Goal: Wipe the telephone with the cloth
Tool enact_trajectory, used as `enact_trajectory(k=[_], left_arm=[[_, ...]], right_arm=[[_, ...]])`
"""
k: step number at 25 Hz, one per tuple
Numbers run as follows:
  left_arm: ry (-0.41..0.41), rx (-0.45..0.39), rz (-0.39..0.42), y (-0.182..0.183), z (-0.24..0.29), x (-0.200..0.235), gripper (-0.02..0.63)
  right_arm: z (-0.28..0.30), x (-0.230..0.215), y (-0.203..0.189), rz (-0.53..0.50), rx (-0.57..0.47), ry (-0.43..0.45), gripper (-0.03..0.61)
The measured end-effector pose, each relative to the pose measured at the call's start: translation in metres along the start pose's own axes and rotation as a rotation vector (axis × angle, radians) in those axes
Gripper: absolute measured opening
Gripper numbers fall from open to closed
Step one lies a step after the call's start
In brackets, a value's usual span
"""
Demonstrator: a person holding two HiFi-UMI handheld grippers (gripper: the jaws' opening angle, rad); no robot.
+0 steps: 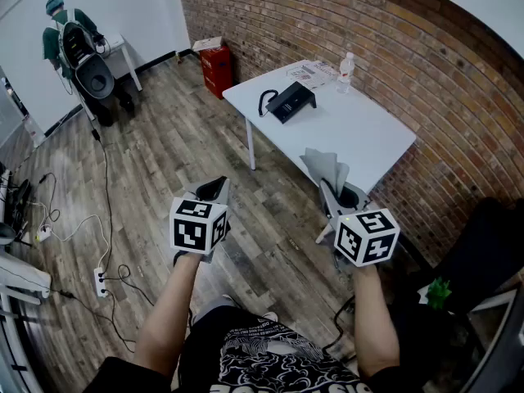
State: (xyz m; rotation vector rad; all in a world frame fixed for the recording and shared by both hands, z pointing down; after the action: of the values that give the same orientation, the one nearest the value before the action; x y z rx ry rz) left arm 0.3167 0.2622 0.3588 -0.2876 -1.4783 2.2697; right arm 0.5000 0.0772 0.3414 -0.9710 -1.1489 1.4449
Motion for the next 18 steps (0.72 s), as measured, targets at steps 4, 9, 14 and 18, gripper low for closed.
enact_trajectory(k=[4, 9, 14, 18], left_arm=[[0.006, -0.004, -0.009, 0.0, 0.005, 0.0, 0.006], [0.001, 0.003, -0.012, 0.001, 0.014, 0.011, 0.006], [-0.005, 0.004, -0.023, 0.005, 0.034, 0.034, 0.006], [-0.029, 0.005, -0.026, 0.012, 0.058, 0.065, 0.006]], right_arm=[[0.007, -0.004, -0.001, 0.004, 0.0, 0.01, 0.011], [0.02, -0.005, -0.002, 0.011, 0.01, 0.007, 0.011], [0.044, -0.01, -0.001, 0.014, 0.026, -0.003, 0.011], [0.077, -0.012, 0.002, 0.02, 0.04, -0.028, 0.011]])
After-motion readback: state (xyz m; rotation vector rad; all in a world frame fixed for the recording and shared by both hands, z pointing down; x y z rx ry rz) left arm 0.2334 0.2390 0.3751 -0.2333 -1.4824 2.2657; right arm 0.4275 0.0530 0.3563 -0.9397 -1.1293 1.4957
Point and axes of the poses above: the fingertips, and each gripper's own axes: z forward along the fingers, x to its left, y out of its top, the point moved 6 cm from there along -z, backward along the fingers, and after that the axes turned 6 degrees about -z, right-handed, at the moved point
